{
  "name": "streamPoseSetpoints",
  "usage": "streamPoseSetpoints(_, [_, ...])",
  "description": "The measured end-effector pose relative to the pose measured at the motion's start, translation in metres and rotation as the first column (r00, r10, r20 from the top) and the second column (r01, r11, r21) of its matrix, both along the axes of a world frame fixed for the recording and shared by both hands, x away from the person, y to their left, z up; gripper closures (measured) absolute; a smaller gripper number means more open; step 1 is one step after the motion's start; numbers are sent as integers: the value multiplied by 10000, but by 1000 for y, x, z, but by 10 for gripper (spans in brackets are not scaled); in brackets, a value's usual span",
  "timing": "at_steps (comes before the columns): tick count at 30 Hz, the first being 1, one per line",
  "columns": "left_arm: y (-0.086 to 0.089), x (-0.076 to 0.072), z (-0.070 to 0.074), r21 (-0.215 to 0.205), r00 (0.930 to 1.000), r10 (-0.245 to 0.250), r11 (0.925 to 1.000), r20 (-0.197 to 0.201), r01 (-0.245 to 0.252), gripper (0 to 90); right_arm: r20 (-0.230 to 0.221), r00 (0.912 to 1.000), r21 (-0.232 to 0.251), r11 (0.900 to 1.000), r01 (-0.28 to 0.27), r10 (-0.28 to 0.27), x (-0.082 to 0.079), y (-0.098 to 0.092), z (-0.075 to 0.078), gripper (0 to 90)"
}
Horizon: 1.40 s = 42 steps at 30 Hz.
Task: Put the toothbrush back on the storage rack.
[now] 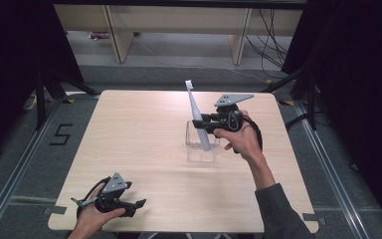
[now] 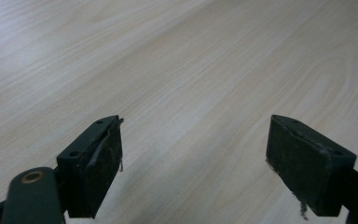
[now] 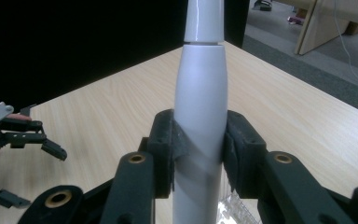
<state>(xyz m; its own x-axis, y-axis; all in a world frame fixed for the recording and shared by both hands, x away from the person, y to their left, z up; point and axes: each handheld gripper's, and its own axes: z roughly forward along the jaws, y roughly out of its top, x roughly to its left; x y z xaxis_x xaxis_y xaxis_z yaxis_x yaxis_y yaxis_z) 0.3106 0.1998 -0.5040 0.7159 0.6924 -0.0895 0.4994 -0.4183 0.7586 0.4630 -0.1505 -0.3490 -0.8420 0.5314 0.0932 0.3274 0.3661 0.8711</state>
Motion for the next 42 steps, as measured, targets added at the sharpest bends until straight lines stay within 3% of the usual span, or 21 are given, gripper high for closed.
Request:
streamPoseSetpoints(1, [1, 0, 0, 165, 10000, -36, 9999, 32, 36, 180, -226, 9997, 77, 10000, 47, -45, 0, 2, 0, 666])
streamPoseSetpoints(3, [1, 1, 0, 150, 10000, -48, 9999, 34, 47, 180, -210, 9998, 54, 10000, 21, -20, 3, 3, -1, 666])
streamPoseSetpoints(4, [0, 0, 0, -61, 9999, 108, 9999, 4, -108, 180, -16, 10000, 157, 9998, -77, 77, 6, 4, -2, 666])
streamPoseSetpoints(6, [3, 1, 1, 194, 10000, 37, 9998, 35, -37, 180, -214, 9998, 144, 9999, -40, 43, 10, 5, -2, 666])
streamPoseSetpoints(11, [1, 0, 1, -72, 10000, 72, 9999, 50, -71, 180, -179, 9998, 397, 9992, -52, 59, 22, 6, -4, 666])
streamPoseSetpoints(12, [2, 0, 1, 51, 10000, 0, 10000, 45, 0, 180, -500, 9987, 495, 9988, 39, -14, 22, 6, -4, 666])
streamPoseSetpoints(13, [2, 0, 1, 65, 10000, -9, 10000, 57, 9, 180, -229, 9997, 473, 9989, -32, 43, 26, 5, -5, 666])
streamPoseSetpoints(15, [1, 0, 1, -65, 10000, 67, 10000, 49, -67, 180, -425, 9991, 469, 9989, 55, -35, 29, 4, -6, 666])
streamPoseSetpoints(22, [1, 0, 1, -37, 10000, 47, 10000, 50, -47, 180, -498, 9985, 632, 9976, 270, -239, 37, 1, -4, 666])
streamPoseSetpoints(23, [1, 0, 0, -49, 10000, 66, 10000, 54, -66, 180, -240, 9995, 549, 9983, 204, -191, 39, 0, -4, 666])
streamPoseSetpoints(27, [1, 0, 1, -52, 10000, 50, 10000, 54, -50, 180, -501, 9980, 405, 9983, 411, -391, 41, -1, -4, 666])
streamPoseSetpoints(29, [1, 0, 1, -45, 10000, 44, 10000, 64, -44, 180, -416, 9989, 450, 9988, 216, -197, 44, 0, -7, 666])
streamPoseSetpoints(36, [1, 0, 1, -12, 10000, 32, 10000, 37, -32, 180, -372, 9986, -47, 9993, 367, -368, 46, -1, -16, 666])
streamPoseSetpoints(37, [2, 0, 1, 61, 10000, -20, 10000, 52, 20, 180, -708, 9960, -196, 9984, 535, -548, 45, -1, -21, 666])
streamPoseSetpoints(42, [1, 0, 1, -27, 10000, 51, 10000, 47, -50, 180, -538, 9974, -427, 9981, 450, -473, 48, -2, -29, 666])
